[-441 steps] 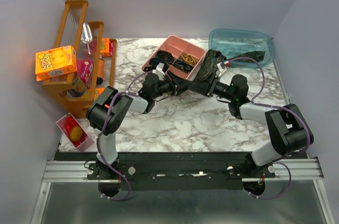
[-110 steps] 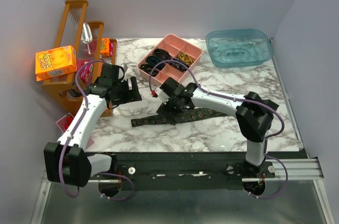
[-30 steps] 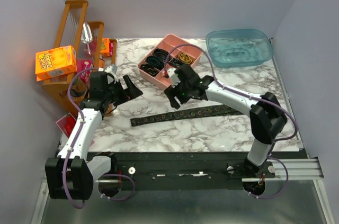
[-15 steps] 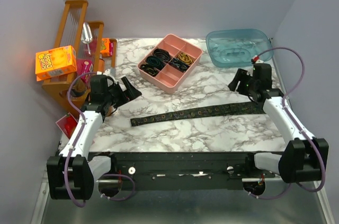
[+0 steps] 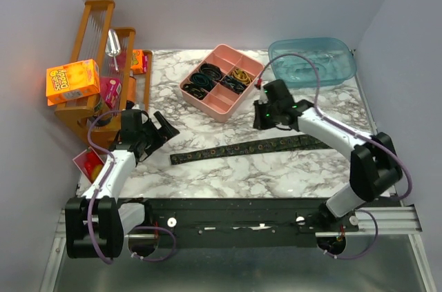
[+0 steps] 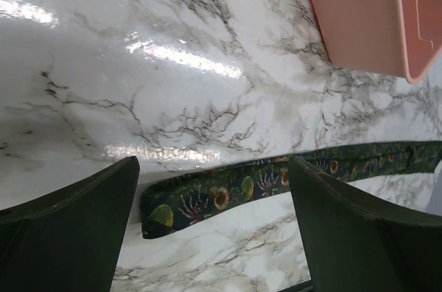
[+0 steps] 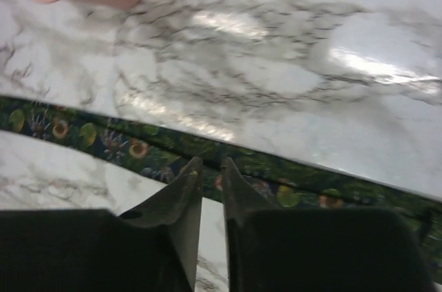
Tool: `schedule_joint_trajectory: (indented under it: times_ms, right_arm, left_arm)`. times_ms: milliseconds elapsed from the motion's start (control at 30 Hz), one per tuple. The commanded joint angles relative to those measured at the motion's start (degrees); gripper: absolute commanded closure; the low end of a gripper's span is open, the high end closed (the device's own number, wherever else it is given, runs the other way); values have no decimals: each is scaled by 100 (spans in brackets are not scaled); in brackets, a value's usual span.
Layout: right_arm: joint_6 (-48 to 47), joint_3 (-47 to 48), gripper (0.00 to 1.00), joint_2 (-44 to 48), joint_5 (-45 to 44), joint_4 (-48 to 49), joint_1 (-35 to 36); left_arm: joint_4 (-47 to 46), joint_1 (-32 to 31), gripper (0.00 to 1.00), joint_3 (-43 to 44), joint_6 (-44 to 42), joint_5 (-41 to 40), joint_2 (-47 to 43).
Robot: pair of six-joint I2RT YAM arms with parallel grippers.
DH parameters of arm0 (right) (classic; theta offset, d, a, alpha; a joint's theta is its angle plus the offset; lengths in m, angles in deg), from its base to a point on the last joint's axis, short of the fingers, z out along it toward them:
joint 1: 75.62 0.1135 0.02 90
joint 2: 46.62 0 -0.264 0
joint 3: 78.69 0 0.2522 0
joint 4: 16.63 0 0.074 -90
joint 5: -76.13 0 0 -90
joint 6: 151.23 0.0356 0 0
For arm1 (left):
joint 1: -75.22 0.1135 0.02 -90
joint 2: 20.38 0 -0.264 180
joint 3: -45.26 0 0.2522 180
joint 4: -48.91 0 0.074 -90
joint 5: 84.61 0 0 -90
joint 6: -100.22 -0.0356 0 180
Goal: Roll the ties
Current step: Roll the tie at the center of the board.
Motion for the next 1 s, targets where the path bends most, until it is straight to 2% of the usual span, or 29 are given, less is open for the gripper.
schedule_joint_trajectory:
  times_ms: [0, 133, 300, 433, 800, 967]
  right_arm:
    - [-173, 632, 88, -810, -303, -398, 941]
    - [-200, 1457, 95, -1689, -418, -678, 1688]
    - [-182, 1890, 99, -2437, -532, -951, 1971]
    - [-165, 1829, 99, -2482, -532, -978, 1971]
    - [151, 1636, 99, -2649, -1340, -1461, 1954]
    - [336, 1408, 99, -2640, -1279, -1514, 1796]
  left_arm:
    - [-42, 177, 1, -166, 103, -385, -218]
    - [72, 256, 1, -175, 24, -420, -218]
    - [11, 282, 1, -184, -99, -236, -60]
    - [-60, 274, 1, -263, -108, -130, 72]
    - [-218, 274, 1, -518, -55, 107, 239]
    - [-323, 282, 2, -606, -46, 256, 221]
